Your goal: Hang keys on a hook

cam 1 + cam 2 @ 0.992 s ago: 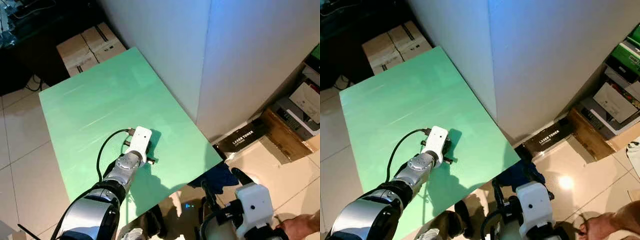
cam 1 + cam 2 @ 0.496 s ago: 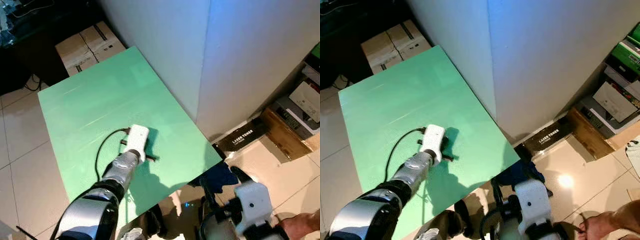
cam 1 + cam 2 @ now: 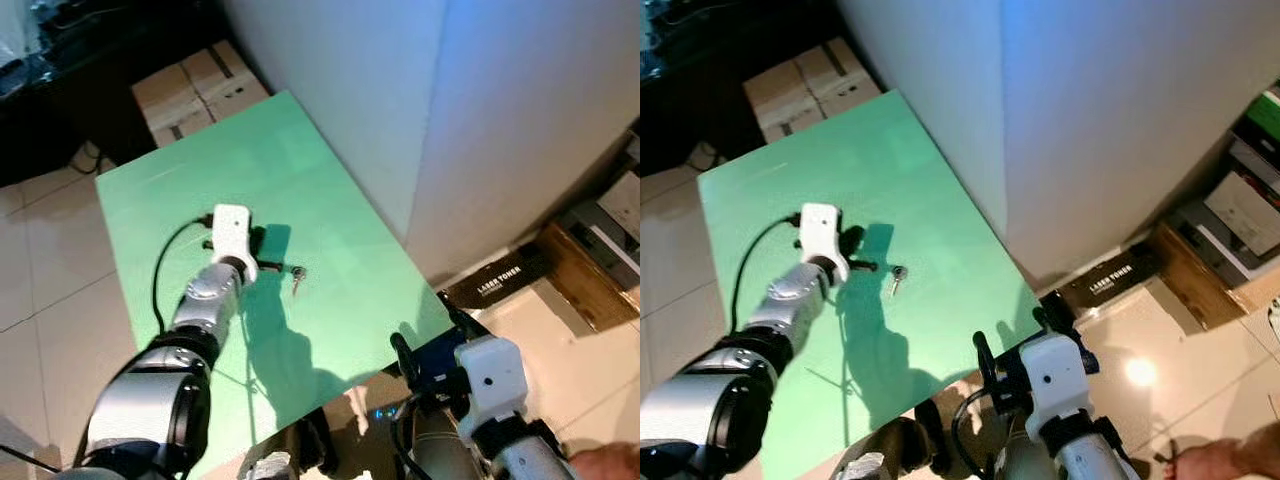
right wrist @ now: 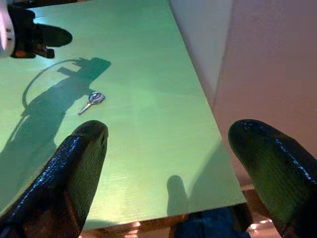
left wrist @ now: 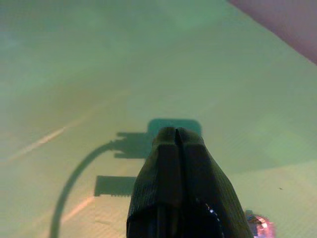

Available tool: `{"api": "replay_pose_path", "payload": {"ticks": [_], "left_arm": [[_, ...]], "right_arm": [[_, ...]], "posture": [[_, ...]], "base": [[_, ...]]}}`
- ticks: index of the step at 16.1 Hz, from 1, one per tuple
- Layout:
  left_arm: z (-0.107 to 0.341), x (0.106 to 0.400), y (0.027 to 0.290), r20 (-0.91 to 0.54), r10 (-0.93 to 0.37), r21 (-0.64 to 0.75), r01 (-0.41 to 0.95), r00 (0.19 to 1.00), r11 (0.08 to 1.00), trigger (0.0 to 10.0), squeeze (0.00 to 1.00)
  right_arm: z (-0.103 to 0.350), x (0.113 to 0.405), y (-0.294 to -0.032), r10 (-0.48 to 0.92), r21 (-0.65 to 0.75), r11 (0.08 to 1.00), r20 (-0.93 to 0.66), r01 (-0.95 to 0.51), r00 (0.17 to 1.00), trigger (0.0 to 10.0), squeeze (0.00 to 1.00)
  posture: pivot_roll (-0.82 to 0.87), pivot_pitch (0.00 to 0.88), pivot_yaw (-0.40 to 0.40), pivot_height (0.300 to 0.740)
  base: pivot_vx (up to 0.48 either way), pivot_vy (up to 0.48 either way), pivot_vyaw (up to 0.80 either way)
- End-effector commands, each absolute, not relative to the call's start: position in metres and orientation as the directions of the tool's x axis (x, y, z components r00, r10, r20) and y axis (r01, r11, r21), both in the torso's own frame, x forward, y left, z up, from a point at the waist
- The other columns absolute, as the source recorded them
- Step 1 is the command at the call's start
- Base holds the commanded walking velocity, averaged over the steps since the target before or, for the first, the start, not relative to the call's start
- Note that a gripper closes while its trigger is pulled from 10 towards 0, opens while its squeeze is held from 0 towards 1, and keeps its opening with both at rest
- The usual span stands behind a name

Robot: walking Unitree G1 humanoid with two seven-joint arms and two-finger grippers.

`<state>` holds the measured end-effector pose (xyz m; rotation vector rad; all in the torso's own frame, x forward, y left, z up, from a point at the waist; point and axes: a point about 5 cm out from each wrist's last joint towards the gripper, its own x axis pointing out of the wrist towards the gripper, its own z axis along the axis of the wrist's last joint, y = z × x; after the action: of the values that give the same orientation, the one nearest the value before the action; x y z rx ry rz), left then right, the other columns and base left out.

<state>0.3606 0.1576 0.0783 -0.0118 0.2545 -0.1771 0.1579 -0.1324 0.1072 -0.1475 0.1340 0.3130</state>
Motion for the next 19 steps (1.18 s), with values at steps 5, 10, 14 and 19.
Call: {"api": "replay_pose_path", "payload": {"ticks": [5,10,14,19], "left_arm": [[0.052,0.346,0.149,-0.357,-0.175,0.038,0.201,0.917,0.979,10.0,1.00],[0.039,0.338,0.128,-0.433,-0.213,0.090,0.276,0.876,0.957,10.0,1.00],[0.039,0.338,0.118,-0.448,-0.223,0.100,0.297,0.865,0.950,10.0,1.00],[0.035,0.334,0.108,-0.469,-0.246,0.099,0.327,0.849,0.940,10.0,0.00]], "right_arm": [[0.099,0.158,-0.128,0.326,-0.098,0.934,-0.169,-0.345,0.930,10.0,0.00],[0.097,0.161,-0.131,0.308,-0.104,0.939,-0.168,-0.327,0.937,10.0,0.00],[0.096,0.159,-0.133,0.299,-0.104,0.942,-0.168,-0.319,0.939,10.0,0.00],[0.097,0.156,-0.131,0.297,-0.105,0.943,-0.165,-0.317,0.940,10.0,0.00]], "posture": [[-0.35,0.187,0.213,0.740],[-0.37,0.194,0.219,0.740],[-0.38,0.202,0.227,0.740],[-0.39,0.219,0.233,0.740]], "base": [[0.000,0.000,0.00],[0.000,0.000,0.00],[0.000,0.000,0.00],[0.000,0.000,0.00]]}}
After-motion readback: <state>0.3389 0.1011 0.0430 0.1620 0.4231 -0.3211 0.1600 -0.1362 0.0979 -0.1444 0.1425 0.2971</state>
